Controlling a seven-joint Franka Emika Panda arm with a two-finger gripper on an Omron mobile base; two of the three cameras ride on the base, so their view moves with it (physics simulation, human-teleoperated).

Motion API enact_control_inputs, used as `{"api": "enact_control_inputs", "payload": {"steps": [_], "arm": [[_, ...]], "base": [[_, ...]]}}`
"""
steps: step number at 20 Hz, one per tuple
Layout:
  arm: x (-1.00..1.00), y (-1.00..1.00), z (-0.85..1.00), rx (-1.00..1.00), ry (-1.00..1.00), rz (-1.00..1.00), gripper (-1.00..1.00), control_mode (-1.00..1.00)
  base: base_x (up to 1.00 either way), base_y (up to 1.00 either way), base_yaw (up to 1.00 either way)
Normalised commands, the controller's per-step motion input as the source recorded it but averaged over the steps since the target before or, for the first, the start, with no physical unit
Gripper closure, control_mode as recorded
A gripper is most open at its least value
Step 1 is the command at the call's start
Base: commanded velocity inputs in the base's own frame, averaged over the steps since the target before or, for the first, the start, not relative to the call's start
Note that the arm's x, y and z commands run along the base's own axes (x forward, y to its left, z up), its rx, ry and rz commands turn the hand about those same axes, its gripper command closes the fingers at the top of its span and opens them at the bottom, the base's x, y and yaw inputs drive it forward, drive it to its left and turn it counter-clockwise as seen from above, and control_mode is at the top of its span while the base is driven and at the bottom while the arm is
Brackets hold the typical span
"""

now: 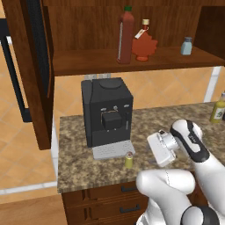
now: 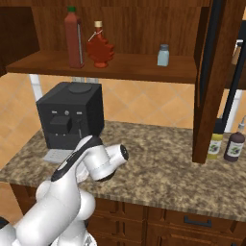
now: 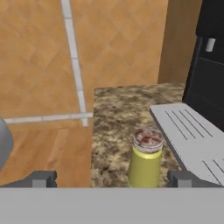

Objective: Put the shaker and condiment bottle from the counter next to their counterparts in the cabinet.

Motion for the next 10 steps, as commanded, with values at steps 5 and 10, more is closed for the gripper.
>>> {"api": "enact_control_inputs", "payload": {"steps": [5, 10], "arm": [[0.0, 0.43, -0.53, 0.03, -0.01, -0.07, -1.0, -1.0], [-0.03, 0.57, -0.54, 0.02, -0.11, -0.16, -1.0, -1.0]], "base": [[0.0, 0.0, 0.0], [0.0, 0.0, 0.0]]}}
